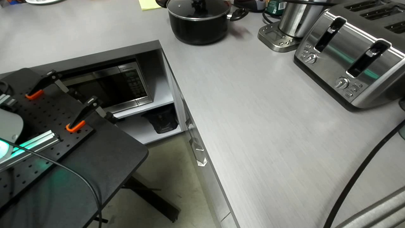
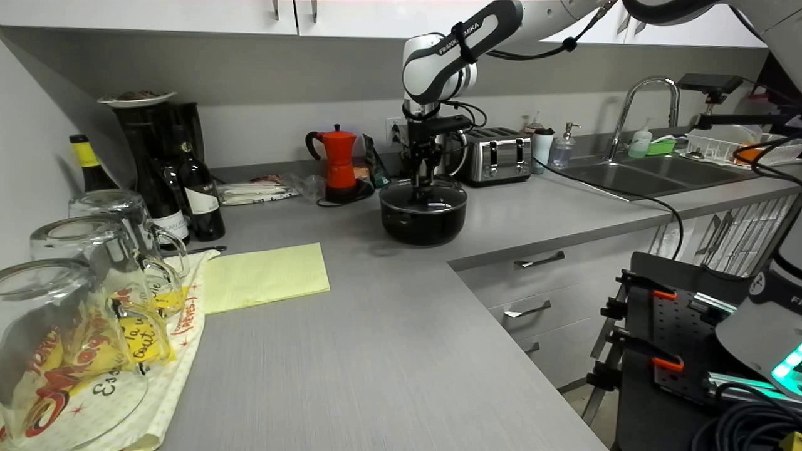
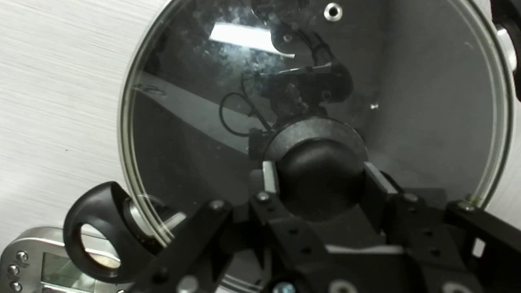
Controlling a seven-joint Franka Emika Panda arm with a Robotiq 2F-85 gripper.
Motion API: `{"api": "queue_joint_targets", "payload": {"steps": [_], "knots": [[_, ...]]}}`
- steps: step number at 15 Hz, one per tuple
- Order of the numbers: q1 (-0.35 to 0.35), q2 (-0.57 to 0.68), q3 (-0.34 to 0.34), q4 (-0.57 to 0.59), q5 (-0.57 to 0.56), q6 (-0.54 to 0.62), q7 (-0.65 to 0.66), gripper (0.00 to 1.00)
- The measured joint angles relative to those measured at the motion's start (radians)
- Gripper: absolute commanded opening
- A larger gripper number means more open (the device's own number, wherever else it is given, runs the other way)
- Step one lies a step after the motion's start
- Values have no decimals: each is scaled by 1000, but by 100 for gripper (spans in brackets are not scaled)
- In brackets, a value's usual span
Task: Uncover the pot
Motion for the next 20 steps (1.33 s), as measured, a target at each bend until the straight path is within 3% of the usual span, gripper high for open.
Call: {"api": "queue_joint_targets", "payload": {"steps": [4,9,14,20], "knots": [[0,-59,15,-79,0,74,-19,25],[18,-239,36,-281,-1,130,-74,25],[74,-424,49,-505,-26,135,-120,25],[172,-559,93,-697,-150,135,-115,25]]}}
